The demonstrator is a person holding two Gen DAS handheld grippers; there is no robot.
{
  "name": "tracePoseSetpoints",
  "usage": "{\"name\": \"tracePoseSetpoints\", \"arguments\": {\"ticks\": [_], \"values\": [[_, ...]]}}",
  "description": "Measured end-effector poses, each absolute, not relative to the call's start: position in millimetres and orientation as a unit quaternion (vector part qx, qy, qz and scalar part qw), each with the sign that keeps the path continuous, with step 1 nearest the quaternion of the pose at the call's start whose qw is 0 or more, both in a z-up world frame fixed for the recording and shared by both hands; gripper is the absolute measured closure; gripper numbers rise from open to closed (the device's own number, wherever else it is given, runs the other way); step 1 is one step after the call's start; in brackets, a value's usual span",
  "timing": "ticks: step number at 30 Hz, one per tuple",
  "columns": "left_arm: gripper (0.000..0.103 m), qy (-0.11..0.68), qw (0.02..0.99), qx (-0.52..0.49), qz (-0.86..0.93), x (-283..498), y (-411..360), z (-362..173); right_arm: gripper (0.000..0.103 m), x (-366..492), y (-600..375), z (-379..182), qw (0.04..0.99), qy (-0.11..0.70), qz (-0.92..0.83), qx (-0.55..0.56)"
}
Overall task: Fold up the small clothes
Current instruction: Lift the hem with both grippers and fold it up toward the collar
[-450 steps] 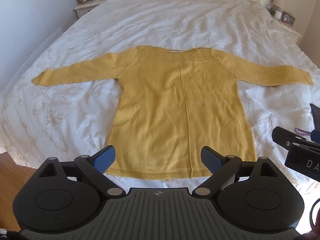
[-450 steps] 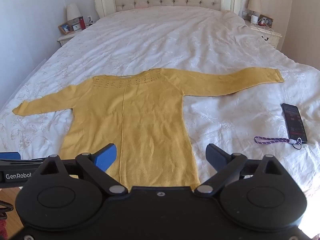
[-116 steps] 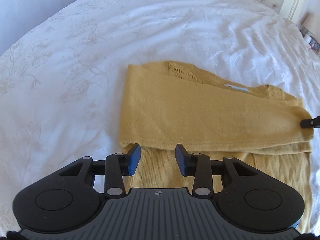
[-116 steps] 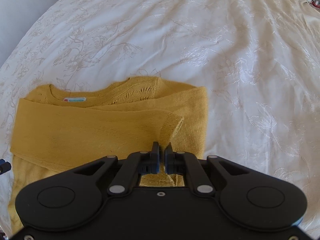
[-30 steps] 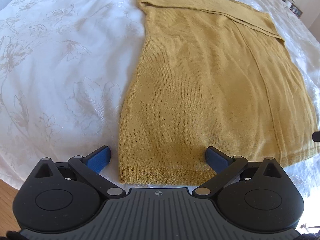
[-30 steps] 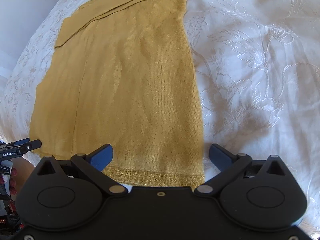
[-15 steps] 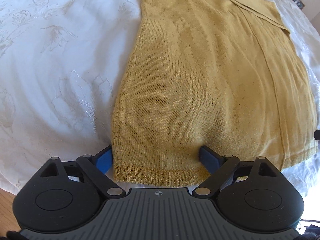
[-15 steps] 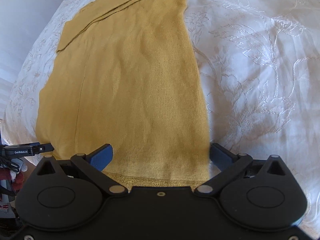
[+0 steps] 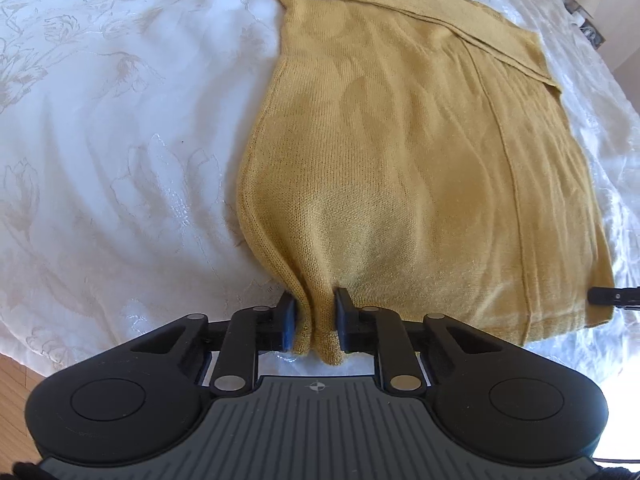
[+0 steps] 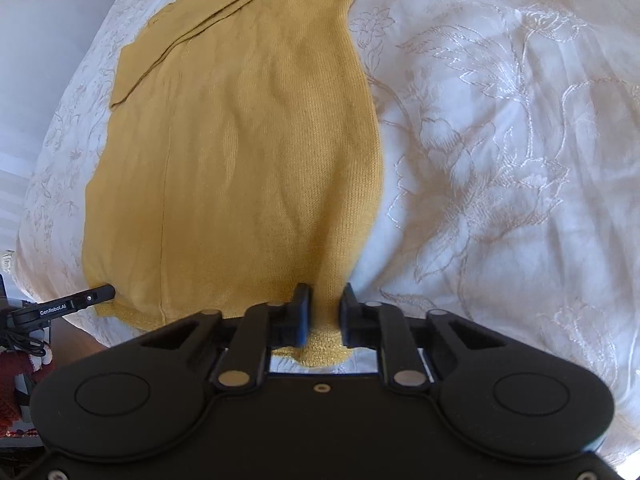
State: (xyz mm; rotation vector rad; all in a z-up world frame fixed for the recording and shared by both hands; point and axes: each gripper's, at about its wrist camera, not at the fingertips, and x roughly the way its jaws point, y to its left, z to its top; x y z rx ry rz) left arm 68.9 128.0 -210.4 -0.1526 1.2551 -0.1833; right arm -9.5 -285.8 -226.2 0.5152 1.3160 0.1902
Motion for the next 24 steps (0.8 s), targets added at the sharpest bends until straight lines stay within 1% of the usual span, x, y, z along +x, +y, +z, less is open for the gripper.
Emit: {"name": "tracePoseSetpoints", "arguments": {"ticks": [1,5,12,17,24], "values": [[0.088,0.584,0.804,-0.074,-0.085,68.4,129.1,-208.5,0.088,-10.5,-286.0,-224.8,0.757,0.602,0.090,0.240],[0.092,0.572,0.810,-0.100,-0.086,61.8,142.5,-194.2,0.089,-13.2,-286.9,-213.4,0.760,0.580,0.110,0.273],[0.093,0.524,0.836,-0.135,-0.091,70.5,155.0,-159.2,0.090,-5.4,-289.3,-184.1,0.780,0.533,0.131,0.299],[0.093,0.486,0.856,-0.148,-0.098,98.7,149.1,-134.6,0.090,10.8,-293.3,-168.4,0.795,0.495,0.127,0.326],[0.093,0.447,0.874,-0.155,-0.112,147.4,148.6,-108.2,0.090,55.7,-301.5,-147.5,0.814,0.445,0.117,0.356]]}}
